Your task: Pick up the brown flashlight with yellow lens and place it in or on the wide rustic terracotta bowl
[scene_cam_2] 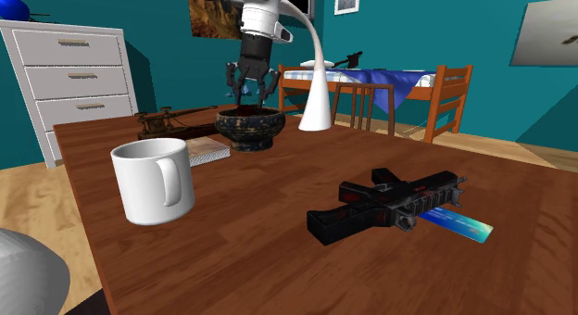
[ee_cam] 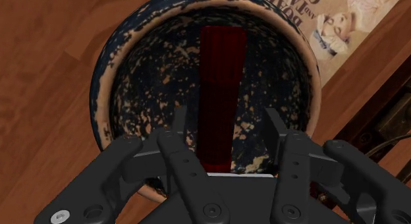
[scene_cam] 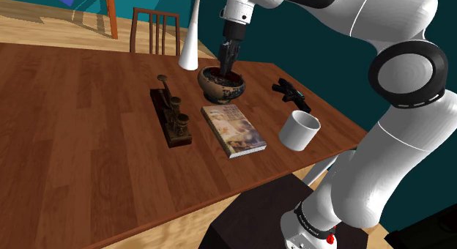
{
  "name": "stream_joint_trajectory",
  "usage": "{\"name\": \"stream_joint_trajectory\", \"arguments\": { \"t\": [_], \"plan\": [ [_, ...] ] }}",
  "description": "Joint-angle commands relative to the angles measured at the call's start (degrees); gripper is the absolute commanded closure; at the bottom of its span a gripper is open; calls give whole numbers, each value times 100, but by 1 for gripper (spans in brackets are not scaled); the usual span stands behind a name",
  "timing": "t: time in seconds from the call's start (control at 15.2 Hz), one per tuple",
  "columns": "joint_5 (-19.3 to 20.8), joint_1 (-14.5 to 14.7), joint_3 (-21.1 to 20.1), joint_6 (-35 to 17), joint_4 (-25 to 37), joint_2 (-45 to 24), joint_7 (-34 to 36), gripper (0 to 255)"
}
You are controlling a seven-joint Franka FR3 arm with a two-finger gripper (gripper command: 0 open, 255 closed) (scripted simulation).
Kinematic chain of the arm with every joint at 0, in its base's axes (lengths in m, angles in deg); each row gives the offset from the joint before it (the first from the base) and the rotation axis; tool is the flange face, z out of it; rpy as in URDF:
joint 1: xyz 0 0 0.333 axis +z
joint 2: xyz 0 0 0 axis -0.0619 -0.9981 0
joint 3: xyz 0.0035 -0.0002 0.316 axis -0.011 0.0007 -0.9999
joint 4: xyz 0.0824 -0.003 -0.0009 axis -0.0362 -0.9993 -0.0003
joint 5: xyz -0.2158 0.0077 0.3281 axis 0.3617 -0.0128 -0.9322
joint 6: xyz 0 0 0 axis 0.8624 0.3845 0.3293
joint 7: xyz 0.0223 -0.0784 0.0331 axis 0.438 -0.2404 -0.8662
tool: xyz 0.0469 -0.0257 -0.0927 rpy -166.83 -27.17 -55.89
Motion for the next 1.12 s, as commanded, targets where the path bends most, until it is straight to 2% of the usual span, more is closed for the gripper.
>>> {"name": "stream_joint_trajectory", "arguments": {
  "t": [0.0, 0.26, 0.53, 1.06],
  "plan": [
    [0, 0, 0, 0, 0, 0, 0, 0],
    [0, 0, 0, 0, 0, 0, 0, 0],
    [-89, -96, 58, 860, 1237, -396, -28, 0],
    [-89, -96, 57, 858, 1235, -395, -28, 0]
  ]
}}
